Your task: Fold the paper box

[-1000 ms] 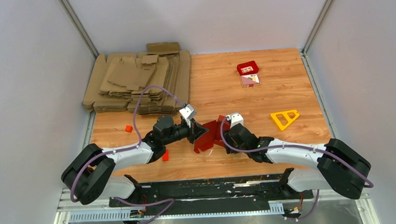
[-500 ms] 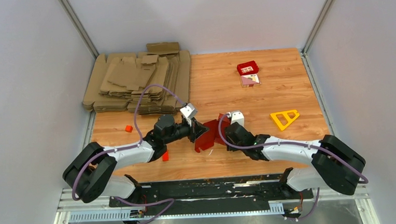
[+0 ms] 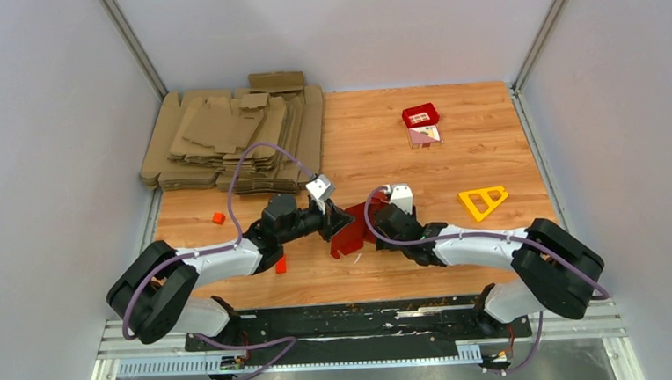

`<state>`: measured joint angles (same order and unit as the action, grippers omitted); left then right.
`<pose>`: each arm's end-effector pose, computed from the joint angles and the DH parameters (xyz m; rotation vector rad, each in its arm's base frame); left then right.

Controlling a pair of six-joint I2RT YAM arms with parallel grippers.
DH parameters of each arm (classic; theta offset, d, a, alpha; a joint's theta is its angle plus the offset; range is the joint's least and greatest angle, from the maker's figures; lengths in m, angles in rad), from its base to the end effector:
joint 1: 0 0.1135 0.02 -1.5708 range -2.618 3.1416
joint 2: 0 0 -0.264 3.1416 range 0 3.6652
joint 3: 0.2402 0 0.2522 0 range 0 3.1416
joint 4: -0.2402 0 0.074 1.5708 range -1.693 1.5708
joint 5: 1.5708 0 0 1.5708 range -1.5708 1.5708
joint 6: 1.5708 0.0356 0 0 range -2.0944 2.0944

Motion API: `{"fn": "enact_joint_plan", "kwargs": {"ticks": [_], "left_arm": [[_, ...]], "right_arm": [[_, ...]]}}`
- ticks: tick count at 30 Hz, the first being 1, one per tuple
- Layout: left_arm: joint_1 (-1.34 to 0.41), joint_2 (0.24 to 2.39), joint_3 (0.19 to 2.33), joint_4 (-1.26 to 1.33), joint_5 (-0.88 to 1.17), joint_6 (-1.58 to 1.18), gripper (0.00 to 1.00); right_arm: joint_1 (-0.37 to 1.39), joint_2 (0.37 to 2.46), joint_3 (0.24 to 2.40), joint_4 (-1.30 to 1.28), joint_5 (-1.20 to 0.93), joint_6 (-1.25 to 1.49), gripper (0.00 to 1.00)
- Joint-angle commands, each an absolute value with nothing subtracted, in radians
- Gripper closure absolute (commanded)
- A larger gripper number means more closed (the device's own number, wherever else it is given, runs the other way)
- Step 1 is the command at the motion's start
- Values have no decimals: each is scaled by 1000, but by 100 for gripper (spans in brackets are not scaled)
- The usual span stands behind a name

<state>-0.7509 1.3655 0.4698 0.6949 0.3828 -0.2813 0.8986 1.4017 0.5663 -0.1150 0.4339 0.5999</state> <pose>0.1890 -0.1946 0.1969 0.7211 1.7453 -1.0663 0.1650 0.1833 0.1458 -0.1894 2.3983 0.1366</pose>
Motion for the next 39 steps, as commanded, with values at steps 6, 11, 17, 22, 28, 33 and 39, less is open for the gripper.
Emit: {"fn": "enact_joint_plan", "kwargs": {"ticks": [6, 11, 17, 22, 28, 33, 39], "left_arm": [[-776, 1381, 495, 654, 428, -276, 100], [-776, 1379, 495, 651, 424, -273, 100], [-778, 1377, 497, 645, 417, -269, 100], [-778, 1372, 496, 636, 403, -266, 100], [-777, 1335, 482, 617, 354, -252, 100], [-778, 1336, 486, 602, 337, -250, 100], [-778, 1331, 486, 595, 332, -247, 100]], "right_arm": [[907, 1481, 580, -172, 394, 597, 40], [924, 1555, 618, -235, 426, 591, 40], [973, 1606, 676, -309, 503, 598, 40], [974, 1552, 664, -317, 510, 607, 40], [951, 1427, 596, -284, 480, 646, 50], [925, 1395, 572, -283, 453, 657, 54], [925, 1342, 550, -268, 431, 641, 52]]}}
